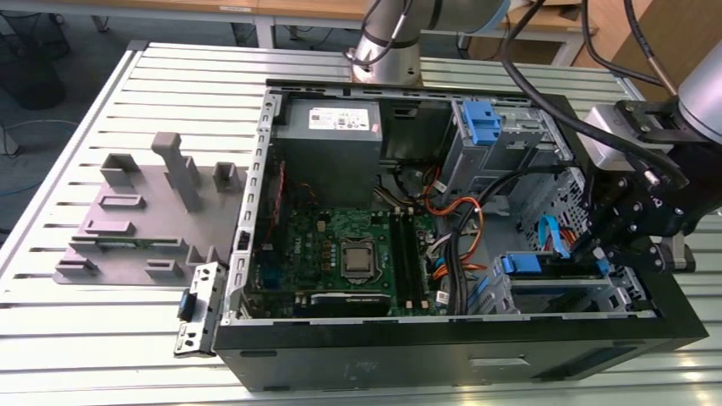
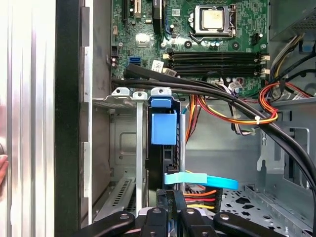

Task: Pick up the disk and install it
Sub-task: 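Insert the second disk wire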

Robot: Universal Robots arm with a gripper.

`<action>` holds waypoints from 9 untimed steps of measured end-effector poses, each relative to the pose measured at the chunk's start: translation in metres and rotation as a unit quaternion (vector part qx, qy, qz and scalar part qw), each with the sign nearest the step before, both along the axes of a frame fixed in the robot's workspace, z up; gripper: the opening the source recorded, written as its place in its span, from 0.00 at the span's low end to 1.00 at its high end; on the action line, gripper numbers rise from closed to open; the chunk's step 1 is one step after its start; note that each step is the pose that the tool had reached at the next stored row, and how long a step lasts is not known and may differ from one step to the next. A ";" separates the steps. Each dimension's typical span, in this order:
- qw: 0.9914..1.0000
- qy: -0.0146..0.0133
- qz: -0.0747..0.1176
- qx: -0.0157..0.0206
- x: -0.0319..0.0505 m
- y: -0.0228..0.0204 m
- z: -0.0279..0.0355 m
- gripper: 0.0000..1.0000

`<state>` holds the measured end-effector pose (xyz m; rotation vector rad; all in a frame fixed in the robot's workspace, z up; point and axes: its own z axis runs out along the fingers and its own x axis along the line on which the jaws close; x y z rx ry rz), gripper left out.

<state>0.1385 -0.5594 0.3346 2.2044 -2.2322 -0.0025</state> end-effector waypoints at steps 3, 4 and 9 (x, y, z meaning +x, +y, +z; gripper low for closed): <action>1.000 0.000 0.000 0.000 -0.0005 0.0001 -0.0004 0.17; 1.000 0.000 0.000 0.000 -0.0006 0.0000 -0.0004 0.17; 1.000 0.000 0.000 0.000 -0.0009 0.0002 -0.0004 0.17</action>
